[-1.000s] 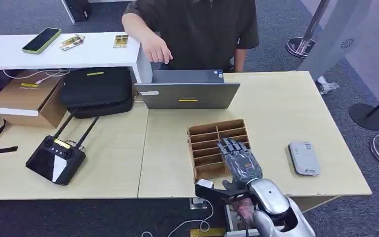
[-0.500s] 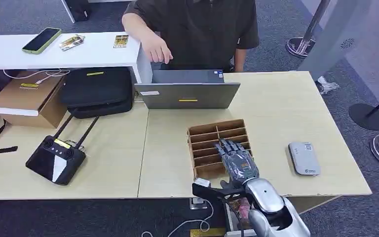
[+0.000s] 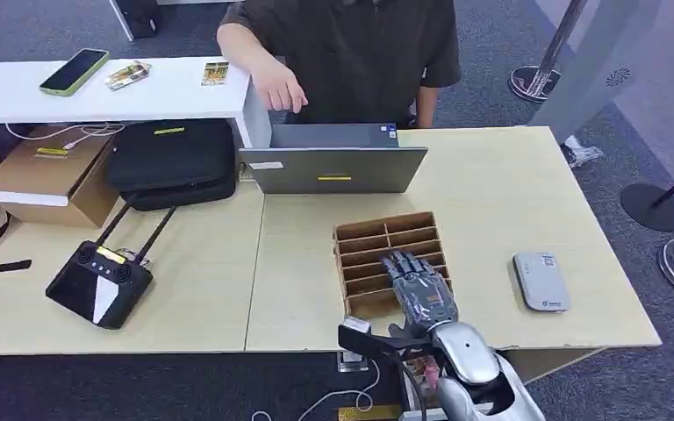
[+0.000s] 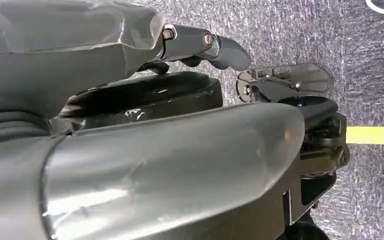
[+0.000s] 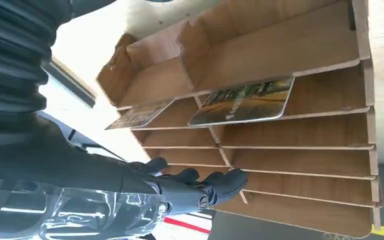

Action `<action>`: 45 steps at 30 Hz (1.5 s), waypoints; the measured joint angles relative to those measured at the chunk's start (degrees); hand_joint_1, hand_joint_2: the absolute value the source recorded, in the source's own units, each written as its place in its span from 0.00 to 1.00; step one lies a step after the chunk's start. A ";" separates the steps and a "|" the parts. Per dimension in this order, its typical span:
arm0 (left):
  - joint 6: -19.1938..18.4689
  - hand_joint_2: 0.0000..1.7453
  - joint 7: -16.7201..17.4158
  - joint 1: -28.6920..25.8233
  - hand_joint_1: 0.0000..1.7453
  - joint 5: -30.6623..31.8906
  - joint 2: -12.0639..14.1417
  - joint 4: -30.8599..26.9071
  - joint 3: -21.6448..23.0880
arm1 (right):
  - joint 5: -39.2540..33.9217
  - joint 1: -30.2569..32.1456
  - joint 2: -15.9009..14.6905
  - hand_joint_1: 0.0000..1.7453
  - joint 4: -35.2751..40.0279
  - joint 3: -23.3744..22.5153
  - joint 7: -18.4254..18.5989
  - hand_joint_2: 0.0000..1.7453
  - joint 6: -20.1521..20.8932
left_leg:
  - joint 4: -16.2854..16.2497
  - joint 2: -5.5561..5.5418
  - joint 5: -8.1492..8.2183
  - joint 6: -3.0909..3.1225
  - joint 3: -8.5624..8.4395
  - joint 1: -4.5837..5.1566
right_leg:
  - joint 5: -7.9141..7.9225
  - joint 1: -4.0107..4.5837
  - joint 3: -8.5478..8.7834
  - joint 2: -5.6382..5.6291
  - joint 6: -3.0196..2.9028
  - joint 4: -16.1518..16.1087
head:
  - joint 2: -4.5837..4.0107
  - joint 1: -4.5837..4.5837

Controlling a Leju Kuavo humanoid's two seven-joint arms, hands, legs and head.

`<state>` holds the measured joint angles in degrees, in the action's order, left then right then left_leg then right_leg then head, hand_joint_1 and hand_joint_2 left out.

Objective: Pass the card to the sensor for recognition and then transmit it.

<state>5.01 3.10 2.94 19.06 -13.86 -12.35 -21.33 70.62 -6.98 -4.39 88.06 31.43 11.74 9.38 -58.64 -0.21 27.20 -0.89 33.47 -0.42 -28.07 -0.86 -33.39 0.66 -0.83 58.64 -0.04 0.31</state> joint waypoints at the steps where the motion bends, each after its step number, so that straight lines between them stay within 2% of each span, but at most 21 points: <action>1: 0.00 0.00 0.00 0.01 0.00 0.00 0.02 0.00 0.02 | 0.02 0.16 0.13 0.00 0.09 -0.04 0.07 1.00 -0.02 | 0.00 0.00 0.00 0.00 0.00 0.00 | 0.00 0.00 0.00 0.00 0.00 0.00 | 0.00 0.02; 6: -0.07 0.00 -0.33 0.00 0.00 0.42 0.02 0.00 0.02 | 1.05 0.50 0.81 0.00 0.31 -0.61 -0.77 1.00 -1.14 | 0.00 0.00 0.00 0.00 0.00 0.00 | 0.00 0.00 0.00 -0.01 0.00 0.00 | 0.00 0.00; 11: -1.90 0.00 4.75 0.72 0.00 0.15 1.03 0.00 0.02 | 1.35 0.45 1.86 0.00 0.37 -0.63 -2.73 1.00 -0.96 | 0.00 0.00 -0.01 -0.01 0.00 -0.03 | 0.00 0.02 0.01 0.00 0.00 0.01 | 0.00 0.00; 13: -2.58 0.00 5.81 1.11 0.00 0.15 1.48 0.00 0.00 | 1.33 0.38 2.45 0.00 0.28 -0.48 -2.84 1.00 -0.94 | 0.00 0.00 -0.02 -0.02 0.00 -0.06 | 0.00 0.05 0.01 -0.01 -0.01 0.01 | 0.00 0.02; 36: -2.91 0.00 7.04 1.60 0.00 1.16 2.27 0.00 0.02 | 0.85 -1.62 6.10 0.00 -3.17 0.28 -3.69 1.00 -0.57 | 0.00 0.00 -0.02 -0.03 0.01 -0.07 | 0.00 0.07 0.01 -0.01 -0.01 0.01 | 0.00 0.02; 40: -3.70 0.00 11.08 1.63 0.00 0.70 2.97 0.00 0.00 | 0.74 -2.08 6.97 0.00 -4.15 0.66 -4.57 1.00 -0.57 | 0.00 0.01 -0.02 -0.03 0.01 -0.09 | 0.00 0.09 0.00 -0.03 -0.01 0.01 | 0.00 0.02; 45: -4.68 0.00 11.19 1.32 0.00 0.31 3.96 0.00 0.00 | 0.72 -2.39 7.61 0.00 -4.85 0.96 -4.68 1.00 -0.52 | 0.00 0.00 -0.02 -0.03 0.01 -0.11 | 0.00 0.11 0.01 -0.02 -0.01 0.01 | 0.00 0.02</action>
<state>0.33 14.29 4.26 19.36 -9.90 -12.35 -21.33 71.34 -9.37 3.21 83.21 32.39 7.06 8.85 -58.64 -0.21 27.18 -0.92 33.48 -0.53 -28.07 -0.76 -33.38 0.64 -0.85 58.65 -0.04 0.33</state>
